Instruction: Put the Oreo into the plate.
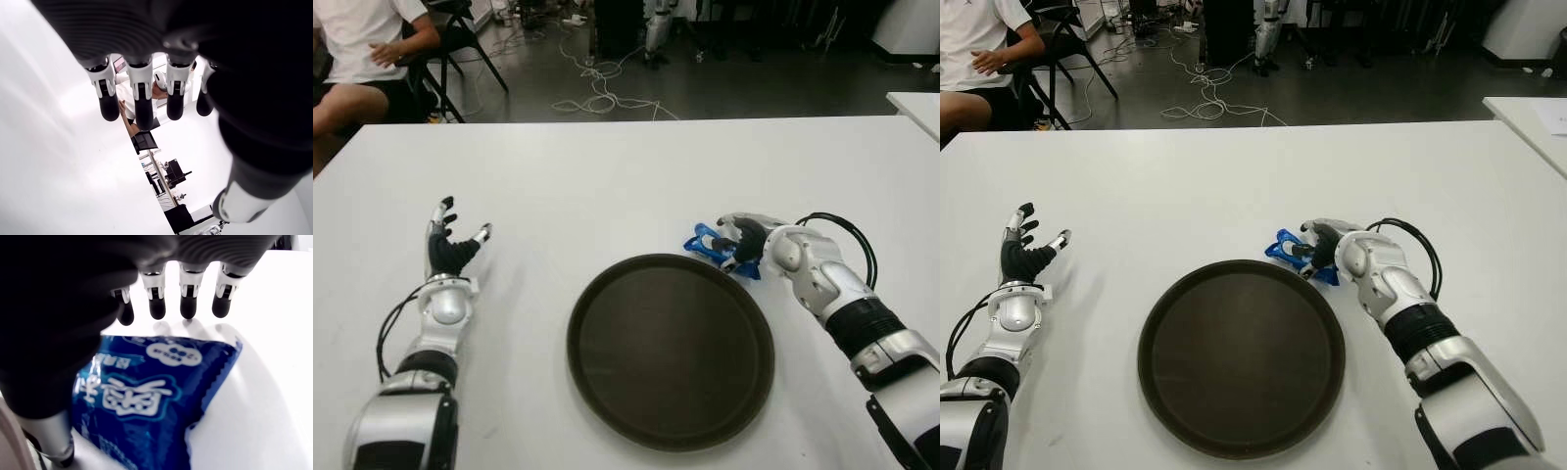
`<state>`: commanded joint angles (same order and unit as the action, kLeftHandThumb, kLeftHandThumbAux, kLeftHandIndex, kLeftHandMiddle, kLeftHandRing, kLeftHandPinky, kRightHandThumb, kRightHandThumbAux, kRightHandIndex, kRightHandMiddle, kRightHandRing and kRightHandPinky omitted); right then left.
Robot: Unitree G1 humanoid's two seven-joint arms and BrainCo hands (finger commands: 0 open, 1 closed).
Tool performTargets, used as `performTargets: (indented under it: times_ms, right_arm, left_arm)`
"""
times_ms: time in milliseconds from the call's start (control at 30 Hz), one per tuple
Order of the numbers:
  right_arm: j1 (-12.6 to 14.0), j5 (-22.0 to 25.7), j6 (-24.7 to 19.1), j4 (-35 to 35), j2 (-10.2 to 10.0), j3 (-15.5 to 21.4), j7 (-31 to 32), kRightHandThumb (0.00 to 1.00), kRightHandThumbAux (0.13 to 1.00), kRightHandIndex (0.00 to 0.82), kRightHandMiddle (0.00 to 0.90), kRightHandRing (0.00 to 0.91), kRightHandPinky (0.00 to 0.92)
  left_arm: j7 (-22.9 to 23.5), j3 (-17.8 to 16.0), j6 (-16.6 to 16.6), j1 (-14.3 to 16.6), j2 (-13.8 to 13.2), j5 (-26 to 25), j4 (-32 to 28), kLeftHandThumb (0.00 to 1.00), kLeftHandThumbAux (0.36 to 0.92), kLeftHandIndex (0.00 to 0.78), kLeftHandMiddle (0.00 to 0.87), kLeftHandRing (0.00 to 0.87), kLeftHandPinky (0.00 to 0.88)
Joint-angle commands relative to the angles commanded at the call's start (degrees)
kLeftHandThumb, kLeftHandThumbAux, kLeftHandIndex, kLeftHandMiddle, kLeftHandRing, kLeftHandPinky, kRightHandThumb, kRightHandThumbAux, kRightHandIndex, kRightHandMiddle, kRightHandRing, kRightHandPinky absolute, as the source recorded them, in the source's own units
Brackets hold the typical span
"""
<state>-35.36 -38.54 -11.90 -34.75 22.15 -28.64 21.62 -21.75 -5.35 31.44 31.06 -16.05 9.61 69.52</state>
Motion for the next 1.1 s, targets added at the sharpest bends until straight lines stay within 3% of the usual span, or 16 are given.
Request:
performTargets:
  times_ms: [500,1100]
  right_arm:
    - [-0.1,-0.3,-0.3,1.2,0.5,-0.7,0.8,0.000,0.769,0.032,0.072,0.046,0.000]
    - [-1.5,-0.2,0.0,0.1,0.4,-1.5,3.4,0.000,0.797,0.038,0.081,0.059,0.010]
  left_arm:
    - [-0.2,0.5,-0.1,0.0,-0.2,0.6,0.0,0.001,0.770,0.078,0.120,0.116,0.113]
    - [0.1,-0.2,0.1,0.0,0.2,-0.2,-0.1,0.000,0.802,0.069,0.118,0.108,0.104]
